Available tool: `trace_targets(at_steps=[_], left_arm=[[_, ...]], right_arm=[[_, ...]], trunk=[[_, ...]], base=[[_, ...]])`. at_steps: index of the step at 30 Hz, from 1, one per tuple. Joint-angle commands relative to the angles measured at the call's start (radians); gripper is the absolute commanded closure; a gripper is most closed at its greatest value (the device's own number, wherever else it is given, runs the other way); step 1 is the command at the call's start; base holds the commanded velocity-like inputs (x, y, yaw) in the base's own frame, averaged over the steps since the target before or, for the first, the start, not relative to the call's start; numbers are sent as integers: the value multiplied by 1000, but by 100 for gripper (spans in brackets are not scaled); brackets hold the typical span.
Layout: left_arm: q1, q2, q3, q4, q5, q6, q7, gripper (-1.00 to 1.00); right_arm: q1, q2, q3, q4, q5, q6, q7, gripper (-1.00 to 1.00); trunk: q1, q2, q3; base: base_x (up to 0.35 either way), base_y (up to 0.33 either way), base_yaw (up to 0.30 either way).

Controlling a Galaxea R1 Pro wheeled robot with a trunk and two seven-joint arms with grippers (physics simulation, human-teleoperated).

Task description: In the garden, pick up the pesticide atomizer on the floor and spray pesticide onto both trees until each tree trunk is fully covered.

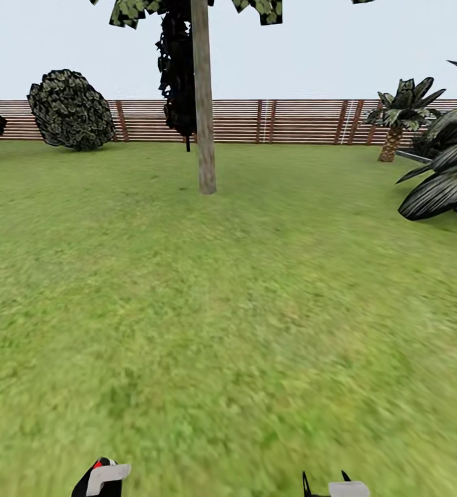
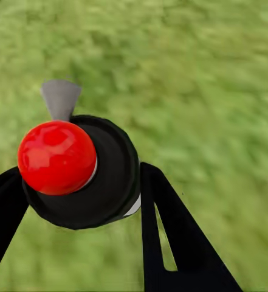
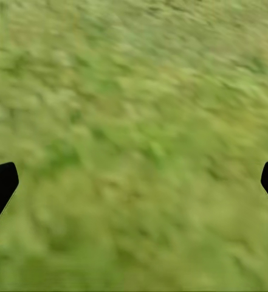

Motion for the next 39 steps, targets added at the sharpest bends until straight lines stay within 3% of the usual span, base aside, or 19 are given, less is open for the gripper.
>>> trace_targets(at_steps=[1, 16, 39], left_arm=[[0, 0, 0, 0, 0, 0, 0, 100], [0, 1, 0, 0, 0, -1, 0, 100], [0, 1, 0, 0, 0, 0, 0, 100]], right_arm=[[0, 0, 0, 0, 0, 0, 0, -100], [0, 2, 0, 0, 0, 0, 0, -100], [0, 2, 0, 0, 0, 0, 0, -100]], trunk=[[0, 0, 0], [0, 0, 0], [0, 0, 0]], base=[[342, 0, 0], [342, 0, 101], [342, 0, 3]])
